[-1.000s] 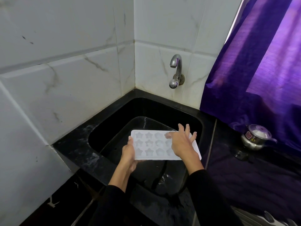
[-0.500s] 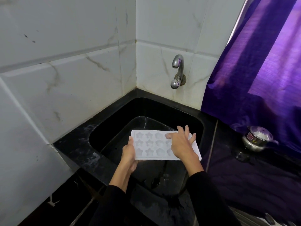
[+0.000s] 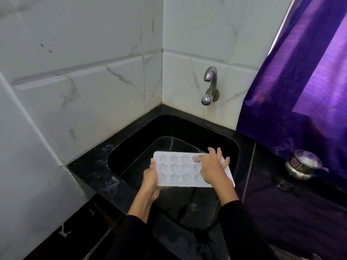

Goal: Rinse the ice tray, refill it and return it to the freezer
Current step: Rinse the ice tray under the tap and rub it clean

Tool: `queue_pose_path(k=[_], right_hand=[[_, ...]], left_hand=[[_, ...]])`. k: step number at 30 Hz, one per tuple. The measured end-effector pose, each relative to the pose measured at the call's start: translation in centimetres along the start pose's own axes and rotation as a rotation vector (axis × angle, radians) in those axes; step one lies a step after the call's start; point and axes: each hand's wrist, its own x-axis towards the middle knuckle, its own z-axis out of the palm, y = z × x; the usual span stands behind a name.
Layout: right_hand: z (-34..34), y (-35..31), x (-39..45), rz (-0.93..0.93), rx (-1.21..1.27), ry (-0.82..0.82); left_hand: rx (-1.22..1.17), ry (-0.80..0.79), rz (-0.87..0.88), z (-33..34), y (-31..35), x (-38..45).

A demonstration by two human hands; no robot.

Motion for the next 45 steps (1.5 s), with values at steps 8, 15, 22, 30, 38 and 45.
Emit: queue_pose_path(k=[8, 15, 22, 30, 38, 45], right_hand=[[0.2, -1.4, 0.1, -0.105, 0.036, 0.047], [0.3, -2.1, -0.3, -0.112, -0.033, -0.007], [0.3, -2.5, -0.5, -0.129, -0.067, 0.004], [0.3, -2.6, -0.4, -0.128, -0.061, 0.002], [0.0, -2.7, -0.4, -0.113, -0.066, 0.003], [0.1, -2.3, -0.5, -0.135, -0.002, 0.003]], left_hand=[[0.008, 0.010, 0.011, 0.2, 0.0, 0.0], [0.008, 0.013, 0.020, 0.3, -0.3, -0.2], [-0.005, -0.005, 0.025, 0.4, -0.2, -0.5], [0.001, -0.008, 0.046, 0.4, -0.2, -0.4], [-0.001, -0.019, 0.051, 0.7, -0.3, -0.3], [0.006, -0.013, 0.042, 0.4, -0.5, 0.0]])
